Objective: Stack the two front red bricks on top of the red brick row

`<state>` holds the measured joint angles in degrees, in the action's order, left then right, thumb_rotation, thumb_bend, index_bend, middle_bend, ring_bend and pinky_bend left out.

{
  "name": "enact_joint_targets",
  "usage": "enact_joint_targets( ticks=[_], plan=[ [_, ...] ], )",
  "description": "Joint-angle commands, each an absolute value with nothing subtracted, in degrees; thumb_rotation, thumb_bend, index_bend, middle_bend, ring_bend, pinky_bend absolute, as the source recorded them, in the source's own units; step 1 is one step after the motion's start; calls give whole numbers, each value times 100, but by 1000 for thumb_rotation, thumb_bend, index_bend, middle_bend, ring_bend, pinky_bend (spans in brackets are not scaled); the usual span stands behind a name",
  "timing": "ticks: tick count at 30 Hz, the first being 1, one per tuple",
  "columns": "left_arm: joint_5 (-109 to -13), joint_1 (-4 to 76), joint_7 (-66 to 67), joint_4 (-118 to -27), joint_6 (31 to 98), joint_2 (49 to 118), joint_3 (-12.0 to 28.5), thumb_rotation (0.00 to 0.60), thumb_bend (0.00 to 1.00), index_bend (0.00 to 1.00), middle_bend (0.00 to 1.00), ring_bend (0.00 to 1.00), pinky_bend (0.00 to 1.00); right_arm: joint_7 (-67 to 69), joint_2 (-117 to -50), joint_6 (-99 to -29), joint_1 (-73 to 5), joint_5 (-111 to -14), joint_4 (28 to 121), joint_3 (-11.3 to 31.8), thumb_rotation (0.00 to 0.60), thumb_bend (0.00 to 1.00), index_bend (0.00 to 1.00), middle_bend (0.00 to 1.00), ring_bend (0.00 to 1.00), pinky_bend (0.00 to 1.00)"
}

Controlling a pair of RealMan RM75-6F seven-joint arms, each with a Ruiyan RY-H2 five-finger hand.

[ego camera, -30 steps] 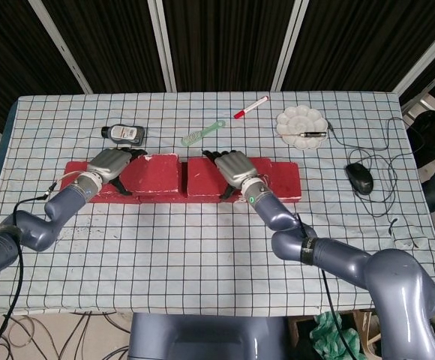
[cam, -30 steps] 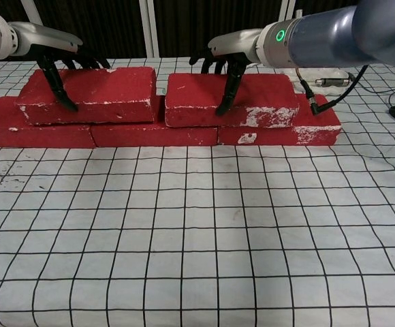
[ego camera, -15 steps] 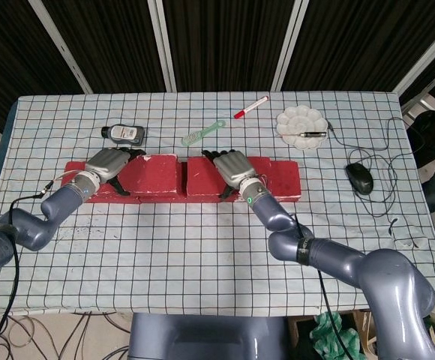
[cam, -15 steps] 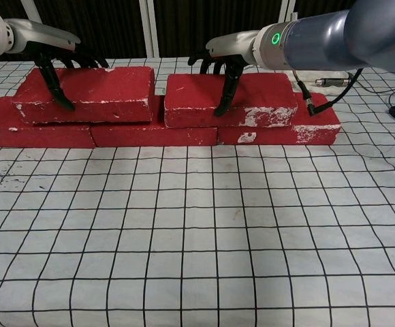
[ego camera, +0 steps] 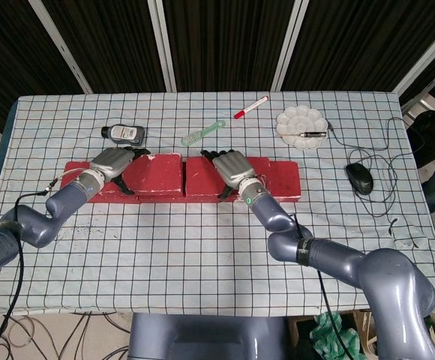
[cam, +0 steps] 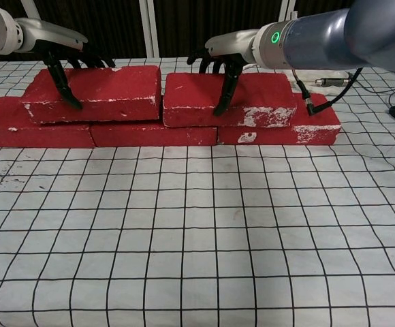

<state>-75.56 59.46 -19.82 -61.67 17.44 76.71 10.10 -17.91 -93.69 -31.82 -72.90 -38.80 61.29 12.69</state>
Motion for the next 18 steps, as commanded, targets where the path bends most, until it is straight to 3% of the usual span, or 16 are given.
enact_joint_targets(
  ticks=[1,18],
  plan=[
    [-7544,6022,-1978,-6179,1651,7665,1005,600,189,142,185,93,179,-1800,-9369,-3209,-7294,-3863,6130,1265,600,102,58,173,207,235],
    [-7345,6175,-1859,-6138,1483,7725,963,600,157,140,183,91,175,-1791,-9367,-3217,-7305,-3835,6150,1252,600,102,58,169,206,235]
  ],
)
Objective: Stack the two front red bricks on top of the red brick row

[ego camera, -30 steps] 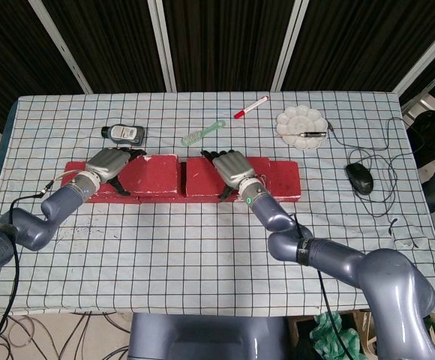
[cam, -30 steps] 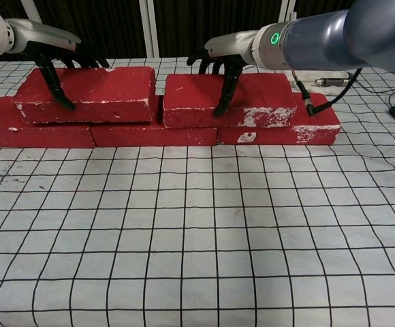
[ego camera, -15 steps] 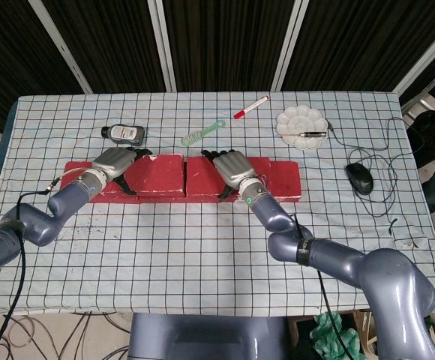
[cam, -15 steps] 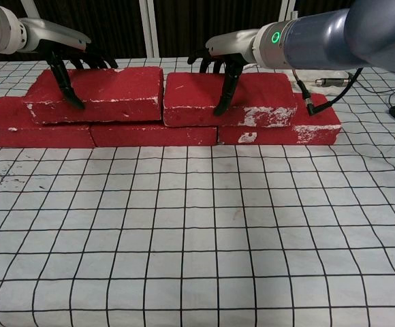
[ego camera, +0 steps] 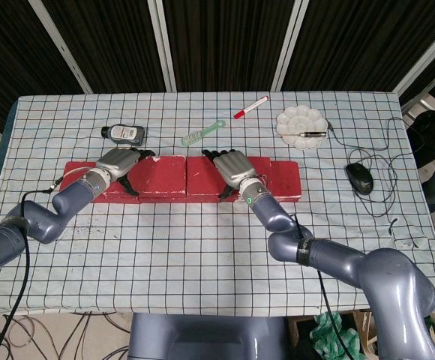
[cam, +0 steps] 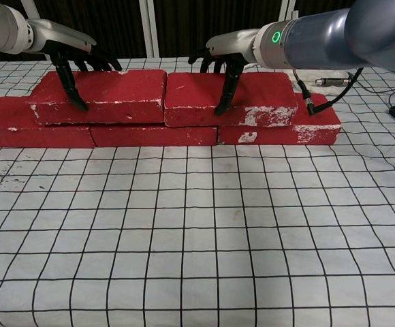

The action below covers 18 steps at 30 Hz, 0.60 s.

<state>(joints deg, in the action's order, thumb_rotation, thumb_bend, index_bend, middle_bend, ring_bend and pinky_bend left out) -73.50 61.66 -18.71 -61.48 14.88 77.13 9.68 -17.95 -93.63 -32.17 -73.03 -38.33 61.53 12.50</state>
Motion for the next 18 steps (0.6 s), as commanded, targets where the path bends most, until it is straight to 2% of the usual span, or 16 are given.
enact_joint_targets(
  ticks=[1,8,18],
  plan=[
    [-7345,6182,-1844,-6132,1481,7732,957,600,152,140,182,89,173,-1784,-9370,-3218,-7305,-3836,6146,1256,600,102,58,168,206,235],
    [-7295,6209,-1793,-6105,1469,7744,941,600,109,136,177,82,163,-1769,-9393,-3199,-7313,-3826,6115,1254,600,93,58,161,197,235],
    [-7182,6226,-1689,-6111,1430,7697,890,600,60,119,156,65,149,-1794,-9405,-3178,-7329,-3778,6083,1225,600,68,55,134,103,235]
  ],
)
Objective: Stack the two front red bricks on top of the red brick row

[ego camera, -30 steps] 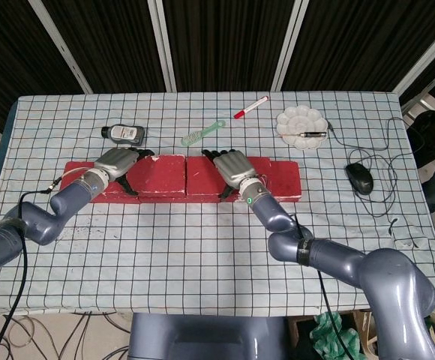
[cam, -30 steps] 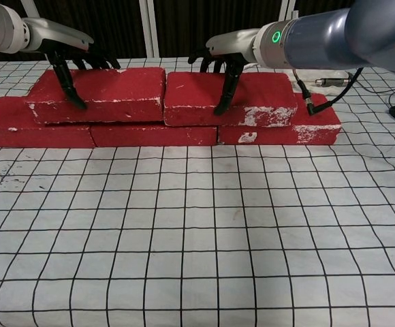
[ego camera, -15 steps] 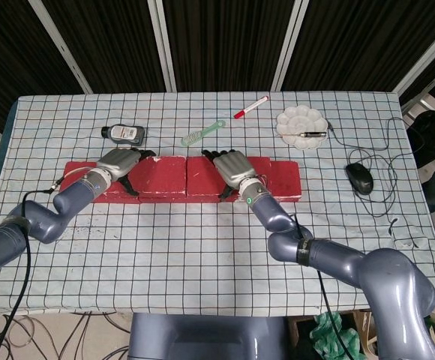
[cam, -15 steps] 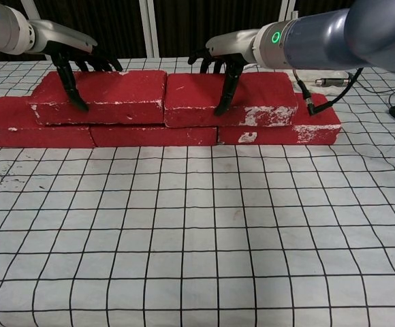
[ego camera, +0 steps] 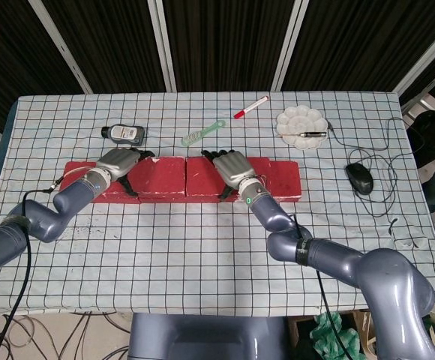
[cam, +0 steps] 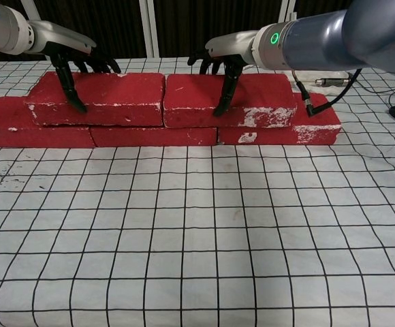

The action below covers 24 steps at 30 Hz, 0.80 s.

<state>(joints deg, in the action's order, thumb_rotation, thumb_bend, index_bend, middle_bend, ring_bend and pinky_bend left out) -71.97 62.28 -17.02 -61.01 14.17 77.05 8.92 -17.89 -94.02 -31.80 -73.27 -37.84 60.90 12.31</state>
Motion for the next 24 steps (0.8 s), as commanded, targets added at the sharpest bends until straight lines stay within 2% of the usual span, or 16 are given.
enact_joint_targets(
  ticks=[1,24],
  plan=[
    [-7175,6221,-1677,-6116,1446,7694,888,600,56,118,153,62,147,-1796,-9409,-3173,-7331,-3770,6076,1222,600,67,55,130,97,235],
    [-6987,6241,-1477,-6092,1458,7666,823,600,0,101,131,35,125,-1764,-9468,-3100,-7363,-3770,5941,1208,600,43,19,67,47,209]
  ],
)
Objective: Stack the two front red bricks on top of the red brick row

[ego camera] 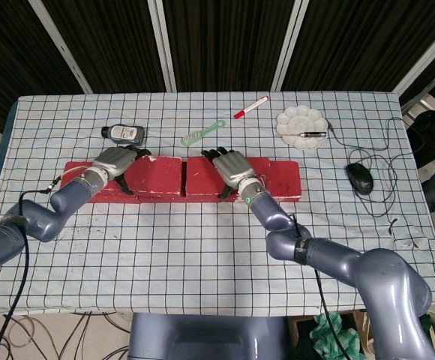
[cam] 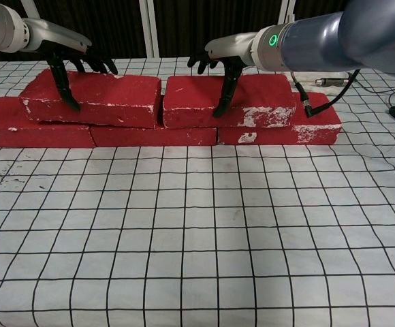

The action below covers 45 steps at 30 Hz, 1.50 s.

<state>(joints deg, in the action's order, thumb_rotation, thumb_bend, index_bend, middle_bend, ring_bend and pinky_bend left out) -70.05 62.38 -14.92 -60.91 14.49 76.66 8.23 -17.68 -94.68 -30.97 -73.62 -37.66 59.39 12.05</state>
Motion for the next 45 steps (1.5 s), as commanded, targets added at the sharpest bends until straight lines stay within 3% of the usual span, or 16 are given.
enact_joint_targets(
  ticks=[1,18,37,45],
  plan=[
    [-6980,6241,-1473,-6095,1461,7666,824,600,0,101,131,35,124,-1762,-9468,-3101,-7363,-3770,5943,1210,600,42,16,65,44,208],
    [-6789,6267,-1345,-6172,1513,7653,823,600,0,93,125,20,112,-1729,-9430,-3135,-7338,-3799,5962,1214,600,21,0,61,29,183],
    [-6561,6074,-1179,-6750,1739,6940,756,600,0,87,119,0,69,-1747,-9225,-3084,-7294,-3715,6244,1149,600,0,0,7,0,154],
    [-6815,5534,-1101,-7515,2478,6323,623,600,0,87,120,0,65,-1519,-8931,-3557,-7075,-4007,6706,1331,600,0,0,2,0,141]
  ],
)
